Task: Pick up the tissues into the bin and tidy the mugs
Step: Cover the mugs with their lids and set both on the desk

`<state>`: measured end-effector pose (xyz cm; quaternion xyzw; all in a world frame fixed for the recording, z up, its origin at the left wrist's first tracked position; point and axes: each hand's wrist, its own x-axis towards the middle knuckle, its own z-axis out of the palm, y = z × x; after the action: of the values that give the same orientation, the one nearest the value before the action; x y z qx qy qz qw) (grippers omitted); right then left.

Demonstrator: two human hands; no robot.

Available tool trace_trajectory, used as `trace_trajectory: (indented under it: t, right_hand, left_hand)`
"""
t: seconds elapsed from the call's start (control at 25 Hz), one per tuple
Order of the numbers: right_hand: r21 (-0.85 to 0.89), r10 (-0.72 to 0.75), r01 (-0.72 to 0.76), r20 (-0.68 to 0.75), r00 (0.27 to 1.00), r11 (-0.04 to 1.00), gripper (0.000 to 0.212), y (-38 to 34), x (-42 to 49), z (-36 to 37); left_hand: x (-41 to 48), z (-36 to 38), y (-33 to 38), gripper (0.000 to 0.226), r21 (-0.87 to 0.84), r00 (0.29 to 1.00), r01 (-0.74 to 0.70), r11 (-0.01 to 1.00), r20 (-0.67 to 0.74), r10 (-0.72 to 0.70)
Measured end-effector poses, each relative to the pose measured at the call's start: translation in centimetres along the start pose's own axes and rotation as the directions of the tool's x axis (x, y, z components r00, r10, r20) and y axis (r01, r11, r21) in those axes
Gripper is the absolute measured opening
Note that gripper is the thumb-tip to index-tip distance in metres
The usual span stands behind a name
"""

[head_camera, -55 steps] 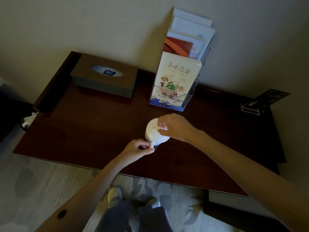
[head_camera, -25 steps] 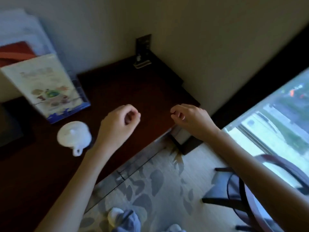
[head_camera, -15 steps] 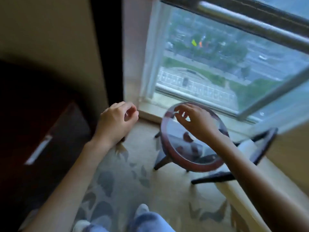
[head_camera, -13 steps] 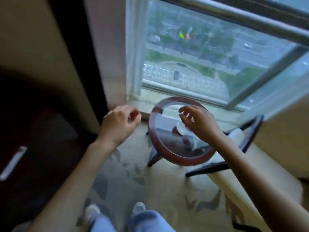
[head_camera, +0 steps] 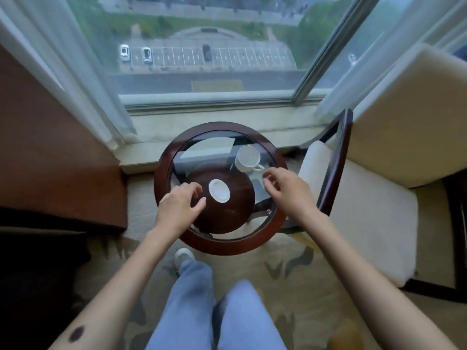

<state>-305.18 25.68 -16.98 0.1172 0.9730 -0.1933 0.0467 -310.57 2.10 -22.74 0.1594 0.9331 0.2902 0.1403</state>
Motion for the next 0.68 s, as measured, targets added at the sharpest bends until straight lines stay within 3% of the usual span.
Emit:
trace_trajectory:
  t: [0.32, 0.68]
  right_hand:
    - [0.070, -0.045, 0.035, 0.148, 0.988, 0.997, 0.019, 2.9, 9.2, 4.4]
    - [0.107, -0.224, 0.200, 0.302, 0.927, 0.974, 0.018, 7.7, 15.8, 6.6]
  left_hand:
    - [6.6, 6.9, -2.7, 0.020, 0.028, 0.961, 0.255, 0.966, 0.098, -0.257]
    - [9.1, 14.8, -1.0, 0.034, -0.041, 0.832, 0.548, 0.835, 0.128, -0.540]
